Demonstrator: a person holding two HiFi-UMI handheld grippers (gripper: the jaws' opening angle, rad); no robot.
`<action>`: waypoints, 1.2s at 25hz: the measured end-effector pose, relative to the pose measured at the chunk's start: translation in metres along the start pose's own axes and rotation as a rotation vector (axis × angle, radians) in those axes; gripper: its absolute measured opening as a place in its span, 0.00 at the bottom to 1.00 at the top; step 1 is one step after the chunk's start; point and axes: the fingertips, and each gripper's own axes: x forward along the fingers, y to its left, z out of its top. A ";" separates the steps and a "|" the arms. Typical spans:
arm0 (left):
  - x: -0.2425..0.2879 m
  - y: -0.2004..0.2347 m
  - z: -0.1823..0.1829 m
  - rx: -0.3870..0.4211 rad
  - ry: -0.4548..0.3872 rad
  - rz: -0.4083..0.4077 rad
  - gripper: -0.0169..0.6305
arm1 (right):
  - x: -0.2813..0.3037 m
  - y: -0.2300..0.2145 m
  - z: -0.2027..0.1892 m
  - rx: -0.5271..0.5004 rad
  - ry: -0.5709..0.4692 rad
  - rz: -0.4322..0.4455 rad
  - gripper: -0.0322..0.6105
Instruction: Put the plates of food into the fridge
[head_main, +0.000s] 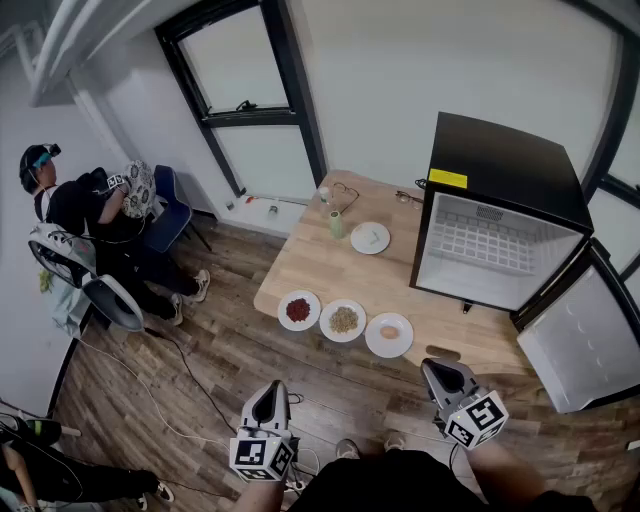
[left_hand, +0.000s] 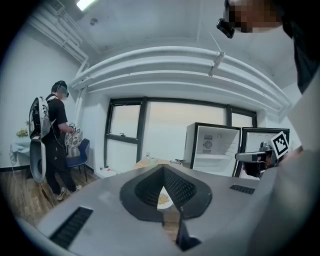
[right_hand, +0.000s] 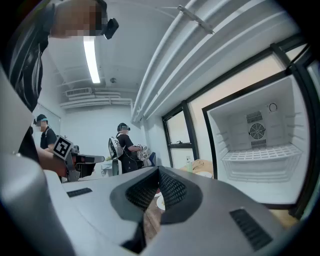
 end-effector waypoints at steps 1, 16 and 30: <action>0.001 0.000 0.001 0.003 -0.001 0.004 0.03 | 0.000 -0.002 0.000 0.003 -0.002 0.002 0.08; 0.034 -0.018 0.019 0.051 -0.026 0.061 0.03 | -0.005 -0.048 -0.002 0.062 -0.024 0.047 0.08; 0.126 -0.029 0.026 0.090 -0.009 -0.177 0.03 | 0.011 -0.106 0.009 0.053 -0.037 -0.229 0.08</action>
